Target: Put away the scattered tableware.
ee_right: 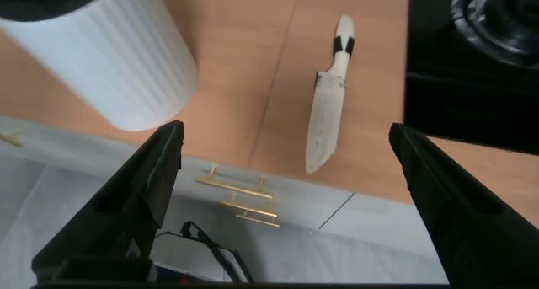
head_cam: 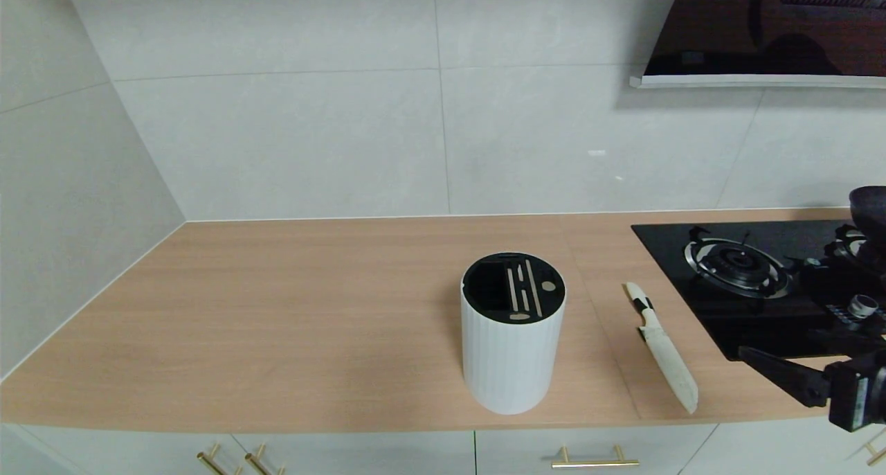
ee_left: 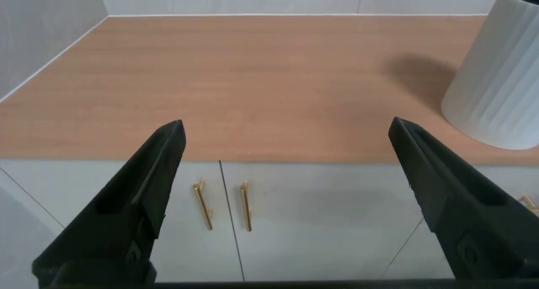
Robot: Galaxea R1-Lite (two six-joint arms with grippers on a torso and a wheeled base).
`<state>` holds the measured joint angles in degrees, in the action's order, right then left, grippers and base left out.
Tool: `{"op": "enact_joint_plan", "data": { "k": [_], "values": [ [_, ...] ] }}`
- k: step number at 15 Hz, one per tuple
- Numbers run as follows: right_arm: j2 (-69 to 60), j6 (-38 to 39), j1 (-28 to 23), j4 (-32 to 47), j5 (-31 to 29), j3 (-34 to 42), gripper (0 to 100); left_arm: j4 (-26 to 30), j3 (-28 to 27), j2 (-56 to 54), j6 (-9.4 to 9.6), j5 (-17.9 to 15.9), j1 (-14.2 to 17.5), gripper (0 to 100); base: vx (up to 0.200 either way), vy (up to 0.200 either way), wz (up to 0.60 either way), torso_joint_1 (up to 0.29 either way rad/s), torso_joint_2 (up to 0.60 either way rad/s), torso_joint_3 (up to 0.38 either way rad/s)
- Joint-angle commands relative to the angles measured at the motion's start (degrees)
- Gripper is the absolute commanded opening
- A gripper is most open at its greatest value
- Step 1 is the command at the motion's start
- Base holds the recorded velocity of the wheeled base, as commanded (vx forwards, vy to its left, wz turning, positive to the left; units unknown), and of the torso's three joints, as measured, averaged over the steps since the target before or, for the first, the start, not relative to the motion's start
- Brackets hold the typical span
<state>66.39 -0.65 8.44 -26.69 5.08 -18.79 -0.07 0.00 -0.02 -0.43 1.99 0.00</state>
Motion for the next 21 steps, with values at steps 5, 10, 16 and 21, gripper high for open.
{"op": "enact_joint_plan", "data": {
  "k": [5, 10, 16, 21],
  "values": [
    [24.9, -0.1, 0.1, -15.4, -2.5, -1.9, 100, 0.0, 0.0, 0.0, -0.01, 0.0, 0.0, 100, 0.0, 0.0, 0.0, 0.0, 0.0, 0.0],
    [34.9, -0.2, 0.1, -18.9, -3.7, -7.0, 100, 0.0, 0.0, 0.0, -0.01, 0.0, 0.0, 100, 0.0, 0.0, 0.0, 0.0, 0.0, 0.0],
    [43.5, -0.2, 0.0, -20.0, -5.1, -12.2, 100, 0.0, 0.0, 0.0, -0.01, -0.1, 0.0, 100, 0.0, 0.0, 0.0, 0.0, 0.0, 0.0],
    [53.1, -0.3, -0.7, -25.4, -8.2, -15.1, 100, 0.0, 0.0, 0.0, -0.01, 0.0, 0.0, 100, 0.0, 0.0, 0.0, 0.0, 0.0, 0.0]
  ]
}}
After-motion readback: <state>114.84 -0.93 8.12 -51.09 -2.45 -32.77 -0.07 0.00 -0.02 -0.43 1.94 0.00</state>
